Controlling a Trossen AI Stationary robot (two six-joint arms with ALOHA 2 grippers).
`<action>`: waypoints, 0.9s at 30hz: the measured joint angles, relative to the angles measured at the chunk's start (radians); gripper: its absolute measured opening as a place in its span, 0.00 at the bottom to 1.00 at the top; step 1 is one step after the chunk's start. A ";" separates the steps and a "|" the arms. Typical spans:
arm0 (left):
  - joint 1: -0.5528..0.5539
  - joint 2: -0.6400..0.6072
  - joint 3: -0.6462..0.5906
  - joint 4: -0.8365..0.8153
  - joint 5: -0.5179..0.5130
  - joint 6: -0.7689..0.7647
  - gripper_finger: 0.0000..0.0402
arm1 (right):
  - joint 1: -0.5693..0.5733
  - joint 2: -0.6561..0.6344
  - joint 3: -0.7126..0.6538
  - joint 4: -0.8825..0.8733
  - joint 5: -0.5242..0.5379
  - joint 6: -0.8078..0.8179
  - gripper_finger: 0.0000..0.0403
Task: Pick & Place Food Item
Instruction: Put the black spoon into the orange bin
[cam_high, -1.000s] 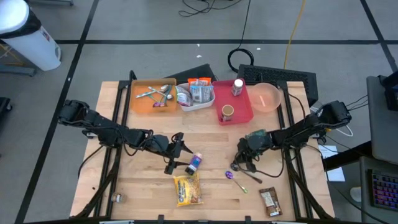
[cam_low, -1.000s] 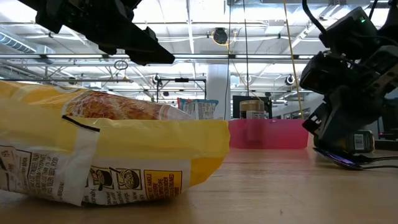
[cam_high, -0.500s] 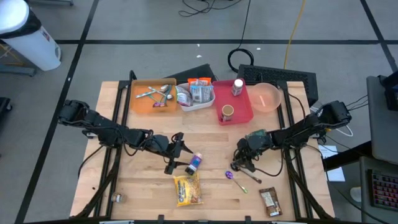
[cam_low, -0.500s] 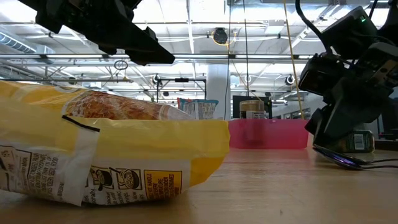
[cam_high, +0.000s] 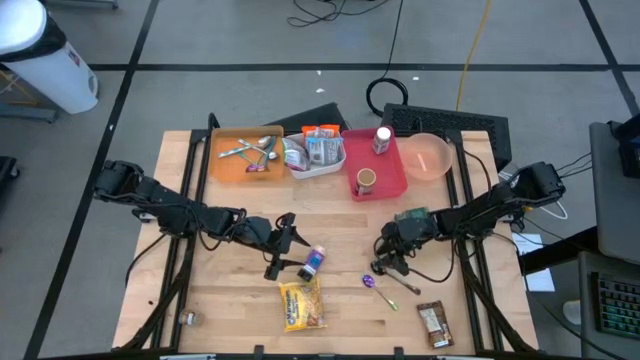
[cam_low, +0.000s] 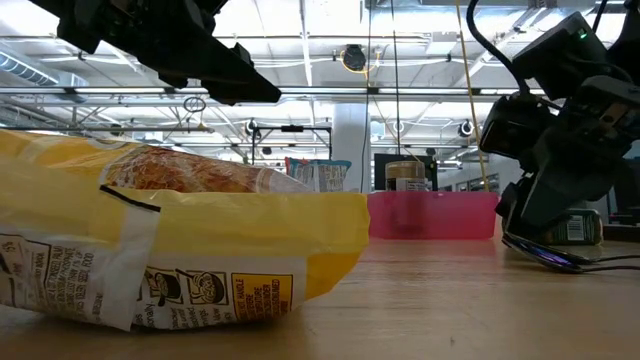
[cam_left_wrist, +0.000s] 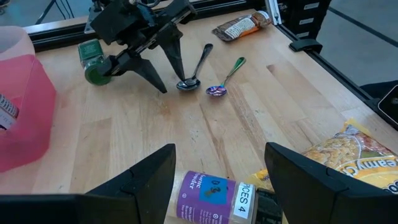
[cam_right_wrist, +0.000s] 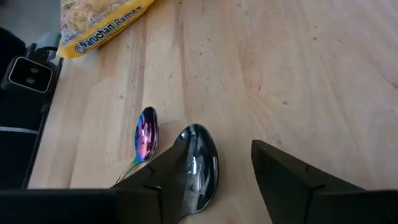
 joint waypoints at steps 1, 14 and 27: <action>0.000 0.000 0.000 0.000 0.000 0.000 0.63 | 0.001 0.000 0.000 0.000 0.000 0.008 0.42; 0.019 0.000 0.000 0.000 0.000 -0.005 0.63 | 0.063 0.001 0.000 0.000 0.031 0.055 0.38; 0.022 0.000 0.000 0.000 0.005 -0.007 0.63 | 0.071 0.048 0.007 0.010 0.027 0.091 0.35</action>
